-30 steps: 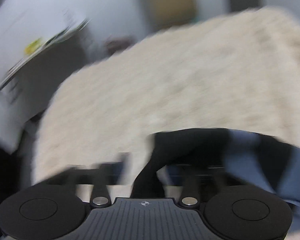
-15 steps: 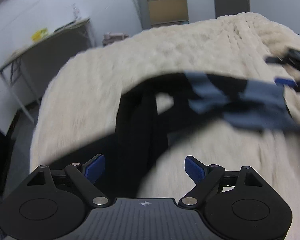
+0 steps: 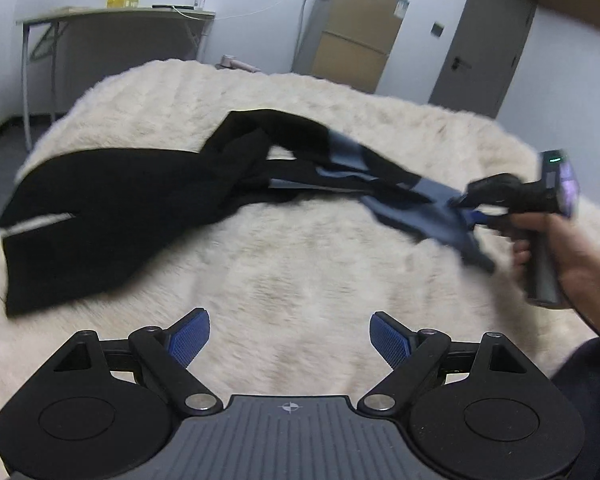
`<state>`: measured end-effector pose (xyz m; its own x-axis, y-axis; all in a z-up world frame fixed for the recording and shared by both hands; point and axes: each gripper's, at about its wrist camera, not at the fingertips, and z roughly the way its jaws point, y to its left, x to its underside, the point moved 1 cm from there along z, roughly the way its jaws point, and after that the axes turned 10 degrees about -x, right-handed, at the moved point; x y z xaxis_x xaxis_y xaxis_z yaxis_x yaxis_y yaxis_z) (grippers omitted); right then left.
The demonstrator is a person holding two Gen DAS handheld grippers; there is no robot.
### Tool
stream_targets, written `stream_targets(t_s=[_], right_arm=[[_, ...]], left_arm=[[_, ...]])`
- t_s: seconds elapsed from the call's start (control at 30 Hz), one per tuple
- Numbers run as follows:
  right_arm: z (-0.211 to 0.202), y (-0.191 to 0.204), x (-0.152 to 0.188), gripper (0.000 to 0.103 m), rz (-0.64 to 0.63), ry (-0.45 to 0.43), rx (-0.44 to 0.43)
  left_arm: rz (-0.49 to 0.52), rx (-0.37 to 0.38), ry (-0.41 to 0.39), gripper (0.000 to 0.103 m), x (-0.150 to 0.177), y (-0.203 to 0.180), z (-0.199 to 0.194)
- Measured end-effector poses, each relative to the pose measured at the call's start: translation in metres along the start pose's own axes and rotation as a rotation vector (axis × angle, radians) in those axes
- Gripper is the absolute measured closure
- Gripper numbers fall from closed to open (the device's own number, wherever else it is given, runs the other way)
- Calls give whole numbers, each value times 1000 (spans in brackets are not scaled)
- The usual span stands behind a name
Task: Fold clothes
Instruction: 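Drag the blue-grey cuff with the right gripper to spread the garment flat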
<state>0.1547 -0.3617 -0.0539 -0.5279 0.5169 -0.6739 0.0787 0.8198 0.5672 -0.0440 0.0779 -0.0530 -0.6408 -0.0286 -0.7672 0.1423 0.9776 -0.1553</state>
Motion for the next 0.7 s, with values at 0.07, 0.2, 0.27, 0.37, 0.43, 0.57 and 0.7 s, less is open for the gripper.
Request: stream_targets(t_s=[0.07, 0.2, 0.27, 0.37, 0.43, 0.57, 0.7], right_arm=[[1, 3, -10, 97, -15, 15, 3], [-8, -4, -45, 57, 9, 9, 33], [-13, -8, -63, 34, 21, 6, 47], [-20, -13, -90, 35, 39, 1, 69], [-27, -13, -66, 35, -43, 58, 70], [-59, -4, -7, 35, -318, 167, 45], [-70, 23, 50, 39, -713, 288, -12]], left_arm=[[31, 28, -28, 19, 0, 0, -10], [44, 17, 0, 19, 0, 5, 2], [42, 1, 25, 19, 0, 5, 11], [36, -5, 44, 19, 2, 5, 22], [24, -1, 62, 19, 3, 5, 31], [3, 18, 87, 19, 5, 5, 41], [22, 33, 92, 19, 6, -2, 43]])
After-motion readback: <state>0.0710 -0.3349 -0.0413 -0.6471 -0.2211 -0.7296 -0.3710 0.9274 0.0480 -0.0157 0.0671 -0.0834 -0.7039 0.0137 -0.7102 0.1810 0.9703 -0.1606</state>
